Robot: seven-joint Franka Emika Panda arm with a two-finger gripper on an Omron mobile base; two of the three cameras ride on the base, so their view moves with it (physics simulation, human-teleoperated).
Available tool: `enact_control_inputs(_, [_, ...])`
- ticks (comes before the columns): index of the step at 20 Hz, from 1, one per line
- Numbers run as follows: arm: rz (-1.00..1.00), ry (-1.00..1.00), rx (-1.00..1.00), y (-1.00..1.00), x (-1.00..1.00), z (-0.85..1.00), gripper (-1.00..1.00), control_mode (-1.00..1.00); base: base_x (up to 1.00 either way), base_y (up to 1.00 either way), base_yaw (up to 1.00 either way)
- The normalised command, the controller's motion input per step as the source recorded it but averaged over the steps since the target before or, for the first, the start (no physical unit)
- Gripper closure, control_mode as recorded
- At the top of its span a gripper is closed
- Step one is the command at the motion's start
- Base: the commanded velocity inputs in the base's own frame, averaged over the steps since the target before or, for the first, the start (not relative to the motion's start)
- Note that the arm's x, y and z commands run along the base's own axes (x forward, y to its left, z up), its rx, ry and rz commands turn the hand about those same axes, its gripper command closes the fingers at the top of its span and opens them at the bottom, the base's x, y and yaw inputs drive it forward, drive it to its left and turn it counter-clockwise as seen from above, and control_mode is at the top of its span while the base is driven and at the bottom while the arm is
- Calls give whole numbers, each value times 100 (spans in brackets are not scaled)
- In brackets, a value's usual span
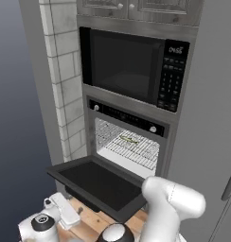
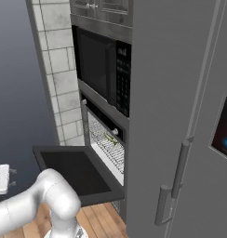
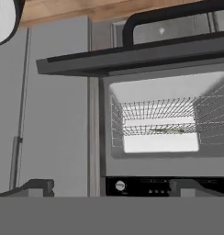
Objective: Place the fish on the top rack of the oven, and slide the tray back inside. Close the oven door.
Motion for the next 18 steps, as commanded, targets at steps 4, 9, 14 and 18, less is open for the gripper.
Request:
enact_control_inputs(4, [1,0,0,-30,47,-36,-100,-100,0,0,0])
enact_control_inputs(9, [5,0,0,-11,22,-71,-100,-100,0,0,0])
enact_control_inputs(14, [8,0,0,0,48,-78,-100,-100,0,0,0])
enact_control_inputs(18, [5,0,-6,2,65,-95,-100,-100,0,0,0])
